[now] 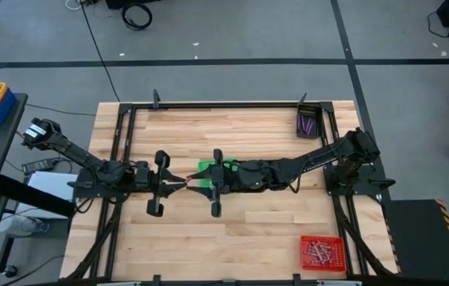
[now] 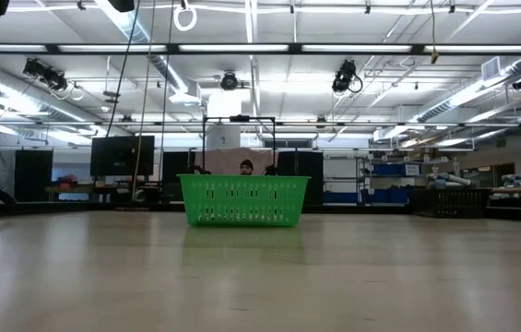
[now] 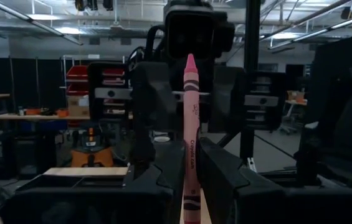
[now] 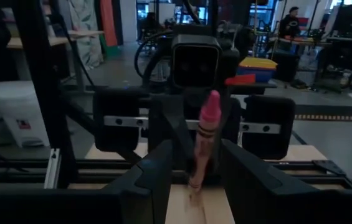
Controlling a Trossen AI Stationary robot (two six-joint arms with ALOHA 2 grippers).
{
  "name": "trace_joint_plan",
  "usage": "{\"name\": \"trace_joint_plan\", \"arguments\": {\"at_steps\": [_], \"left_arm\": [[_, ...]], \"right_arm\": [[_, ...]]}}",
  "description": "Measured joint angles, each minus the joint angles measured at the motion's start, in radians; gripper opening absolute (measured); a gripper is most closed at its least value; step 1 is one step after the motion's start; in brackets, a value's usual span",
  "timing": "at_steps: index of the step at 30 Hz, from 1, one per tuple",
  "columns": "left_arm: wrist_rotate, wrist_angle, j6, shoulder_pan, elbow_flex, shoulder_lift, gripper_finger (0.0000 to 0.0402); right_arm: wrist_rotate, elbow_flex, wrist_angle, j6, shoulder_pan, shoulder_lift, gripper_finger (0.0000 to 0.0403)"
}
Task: Sort crayons
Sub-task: Put the pink crayon into the red basket
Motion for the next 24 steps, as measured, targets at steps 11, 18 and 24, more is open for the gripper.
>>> {"name": "trace_joint_plan", "arguments": {"at_steps": [11,18,24], "left_arm": [[0.007,0.009,-0.001,0.006,0.000,0.026,0.0054],[0.007,0.004,-0.007,0.017,0.000,0.025,0.0054],[-0.014,-0.043,-0.004,0.021,0.001,0.024,0.0064]], "right_arm": [[-0.006,0.000,0.016,0.002,-0.004,0.000,0.0110],[-0.006,0.000,0.014,0.002,-0.005,0.000,0.0033],[-0.005,0.000,-0.017,0.011,-0.005,0.001,0.0024]]}}
